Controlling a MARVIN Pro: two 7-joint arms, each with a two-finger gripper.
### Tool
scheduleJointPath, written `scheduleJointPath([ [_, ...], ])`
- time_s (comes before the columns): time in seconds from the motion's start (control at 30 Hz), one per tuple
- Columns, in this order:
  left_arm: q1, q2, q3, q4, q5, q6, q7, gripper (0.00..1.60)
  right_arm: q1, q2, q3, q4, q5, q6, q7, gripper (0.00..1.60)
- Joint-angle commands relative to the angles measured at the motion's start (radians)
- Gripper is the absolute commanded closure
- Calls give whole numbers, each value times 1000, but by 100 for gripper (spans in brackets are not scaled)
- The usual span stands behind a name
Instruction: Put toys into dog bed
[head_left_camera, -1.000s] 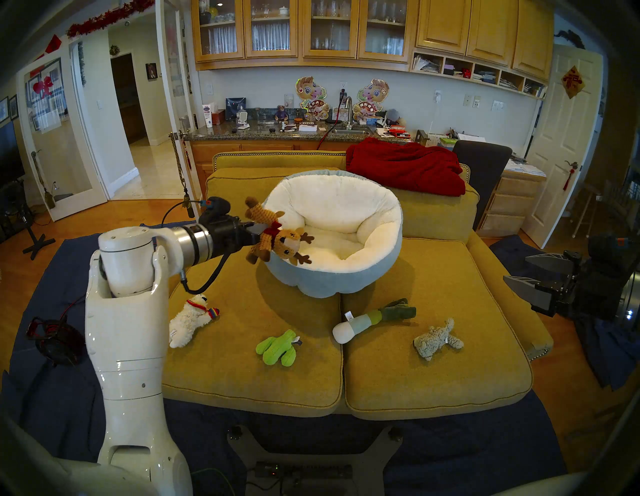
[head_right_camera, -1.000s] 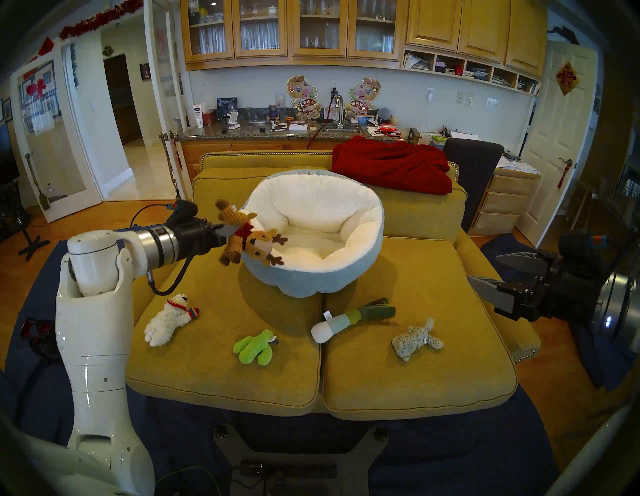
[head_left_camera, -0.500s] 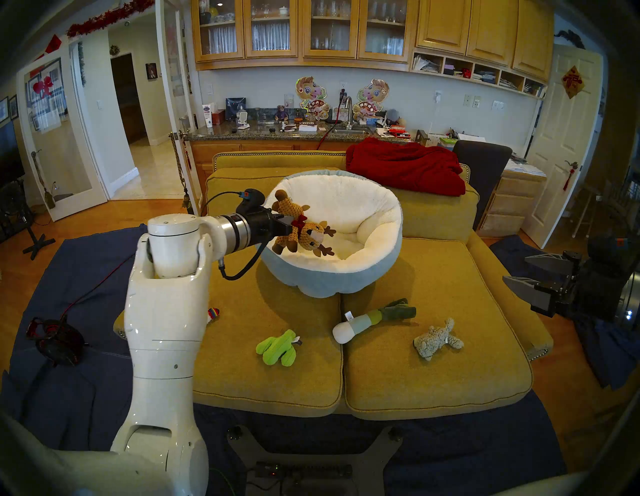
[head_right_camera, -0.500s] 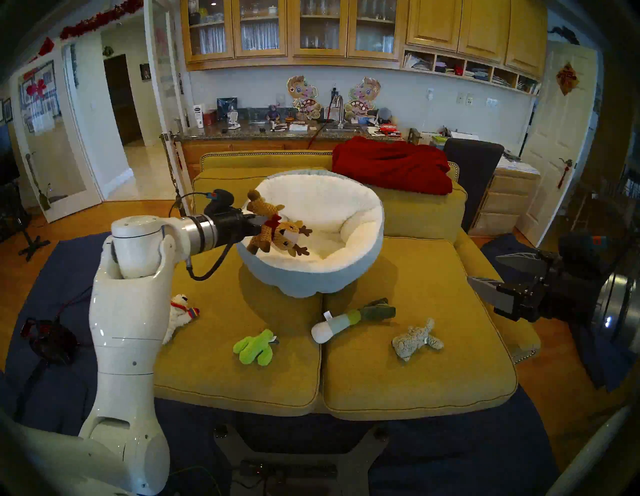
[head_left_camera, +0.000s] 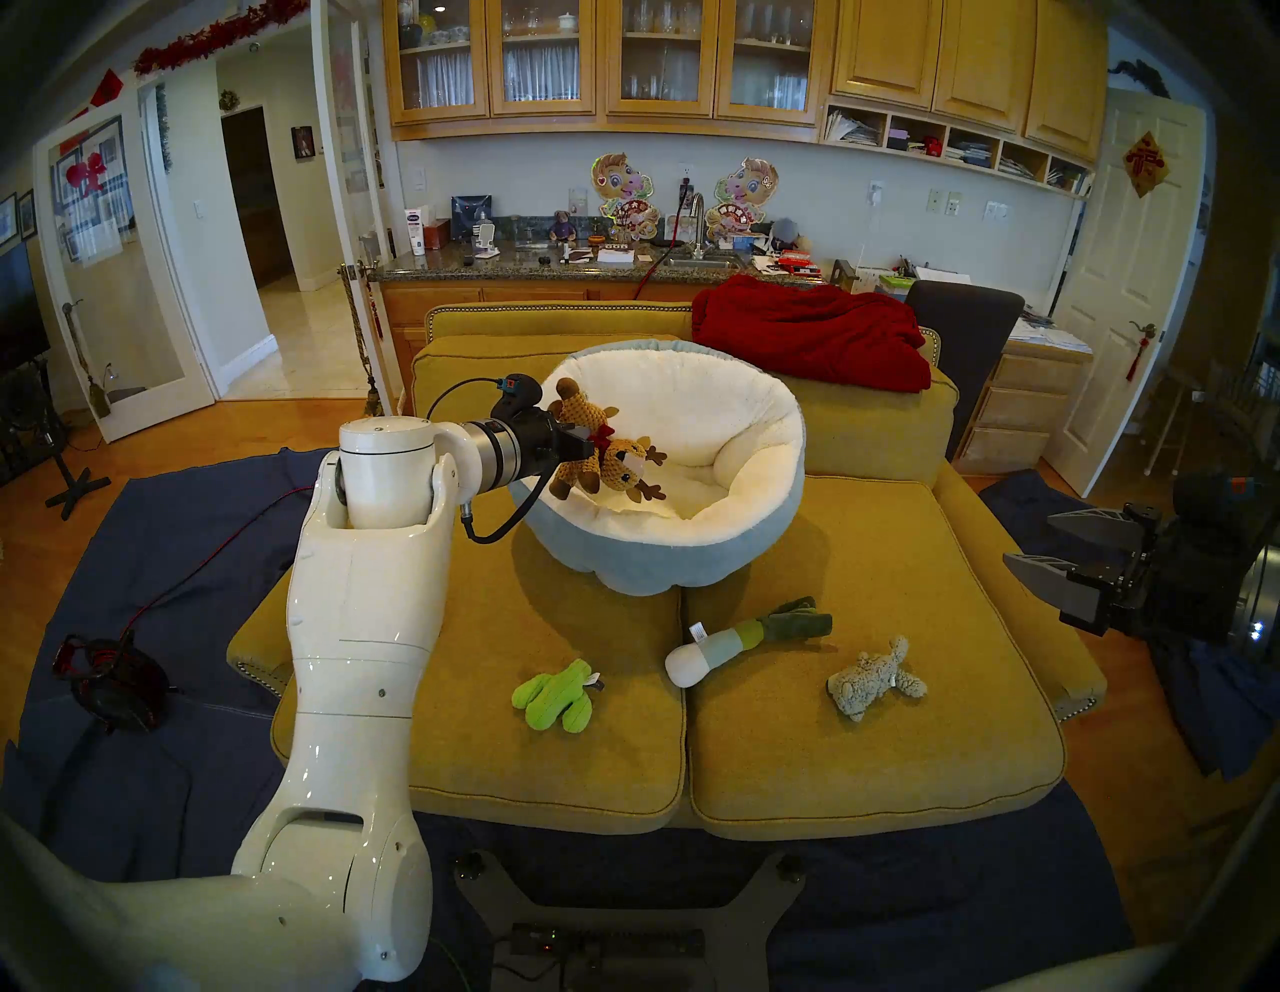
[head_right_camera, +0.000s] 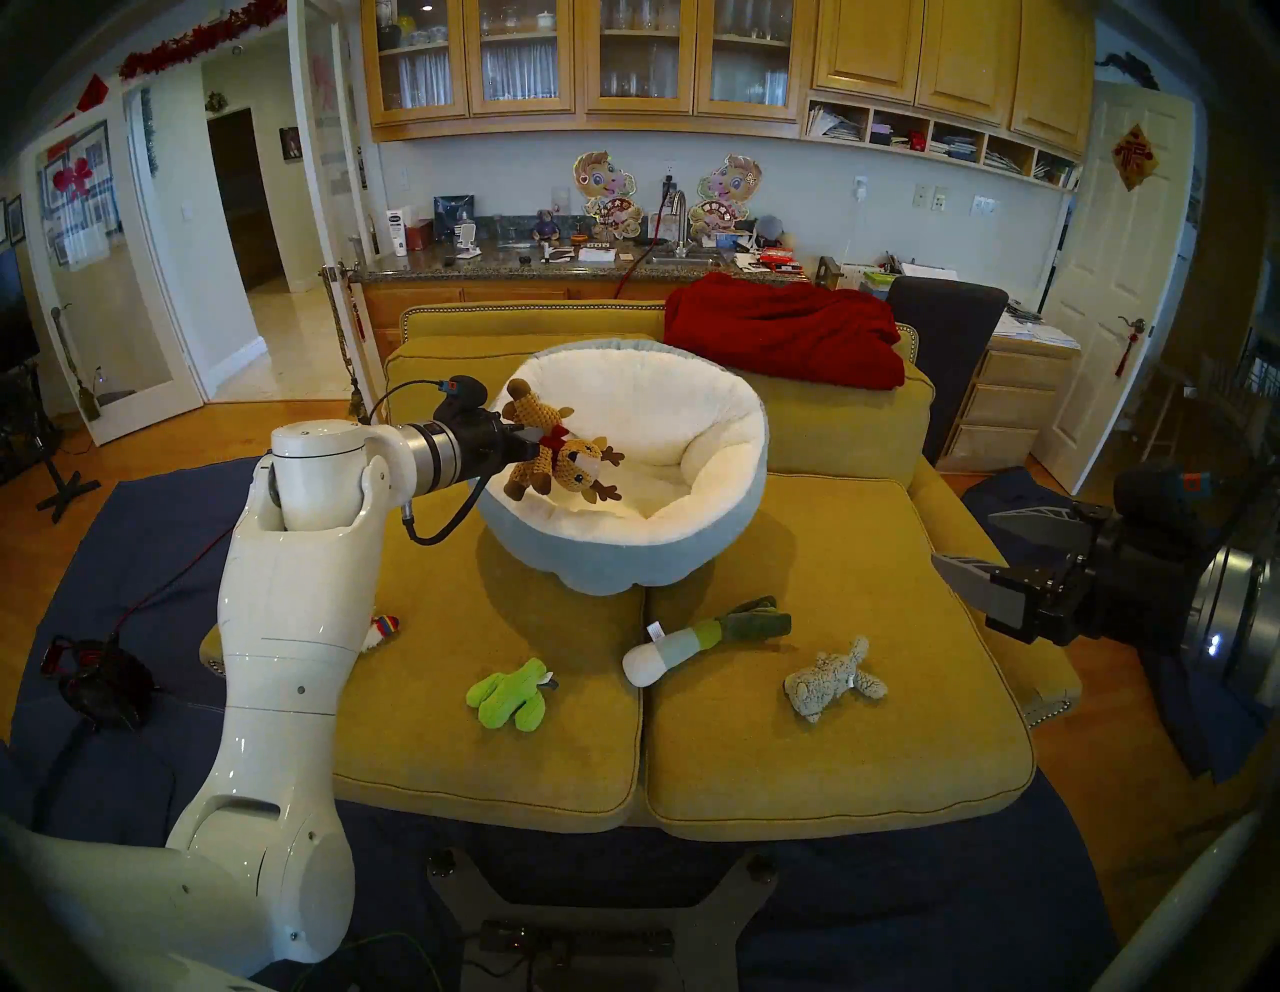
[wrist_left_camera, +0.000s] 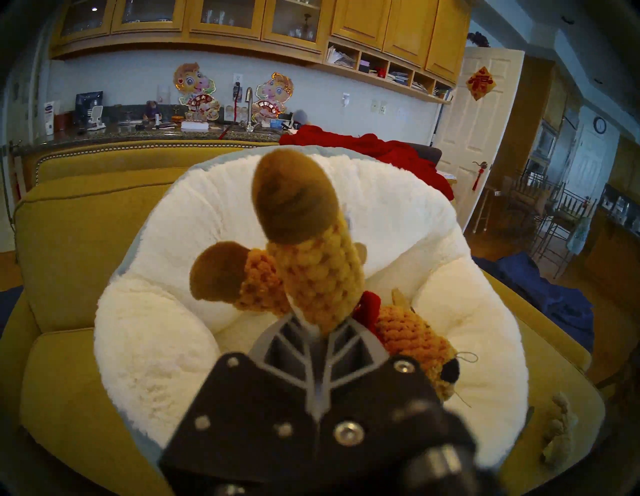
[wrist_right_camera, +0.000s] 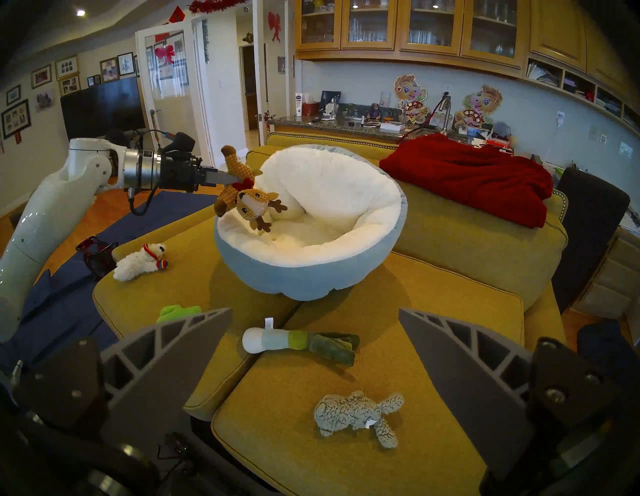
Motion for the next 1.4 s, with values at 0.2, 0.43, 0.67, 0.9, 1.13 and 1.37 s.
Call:
scheduleJointPath([
  [0.2,-153,-15,7,89,21,-45,68,160,2,1,2,0,-1,-1,-1,0],
  [0.43,-186,-25,17,152,37,-61,107,160,3,0,0,1,-1,-1,-1,0],
  [0.67,-219,-43,26,208,47,-83,145,160,3,0,-2,1,-1,-1,-1,0],
  [0.9,-271,-61,24,262,47,-101,175,160,3,0,-3,1,-1,-1,-2,0],
  [1.13,-310,-71,16,310,39,-123,201,160,4,0,-3,1,-1,-1,-2,0],
  [1.37,-345,-81,4,387,28,-154,220,137,4,0,-2,1,-1,-2,-2,0],
])
